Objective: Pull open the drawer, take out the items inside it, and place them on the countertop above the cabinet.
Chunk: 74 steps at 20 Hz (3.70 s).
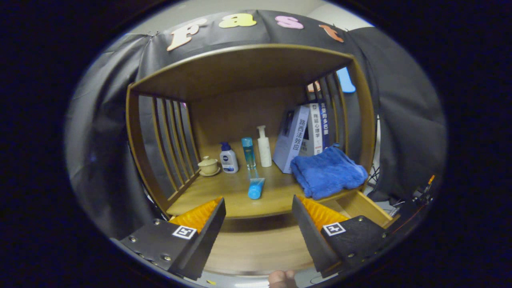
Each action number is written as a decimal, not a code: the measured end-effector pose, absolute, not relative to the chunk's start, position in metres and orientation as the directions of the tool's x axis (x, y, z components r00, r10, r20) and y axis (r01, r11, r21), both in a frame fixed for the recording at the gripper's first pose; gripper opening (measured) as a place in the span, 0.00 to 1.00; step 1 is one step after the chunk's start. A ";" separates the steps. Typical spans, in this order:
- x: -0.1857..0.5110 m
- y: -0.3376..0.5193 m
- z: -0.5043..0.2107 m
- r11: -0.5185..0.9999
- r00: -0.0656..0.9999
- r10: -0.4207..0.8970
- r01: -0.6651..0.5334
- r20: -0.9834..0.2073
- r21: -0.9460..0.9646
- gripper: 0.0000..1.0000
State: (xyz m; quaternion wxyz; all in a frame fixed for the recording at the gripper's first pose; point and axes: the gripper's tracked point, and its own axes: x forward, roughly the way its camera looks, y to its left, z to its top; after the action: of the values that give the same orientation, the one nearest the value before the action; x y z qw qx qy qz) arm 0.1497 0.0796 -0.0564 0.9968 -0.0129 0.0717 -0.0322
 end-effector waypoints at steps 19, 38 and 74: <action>0.047 0.041 -0.184 0.988 0.984 -0.137 0.127 -0.116 -0.092 0.99; 0.086 0.048 -0.235 0.999 0.988 -0.039 0.038 -0.147 -0.014 0.99; 0.236 0.051 -0.224 0.997 0.987 0.031 -0.018 -0.159 0.080 1.00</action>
State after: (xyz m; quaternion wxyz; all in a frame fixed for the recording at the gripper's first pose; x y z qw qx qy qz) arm 0.2357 0.0513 -0.2243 0.9959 0.0390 0.0805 0.0124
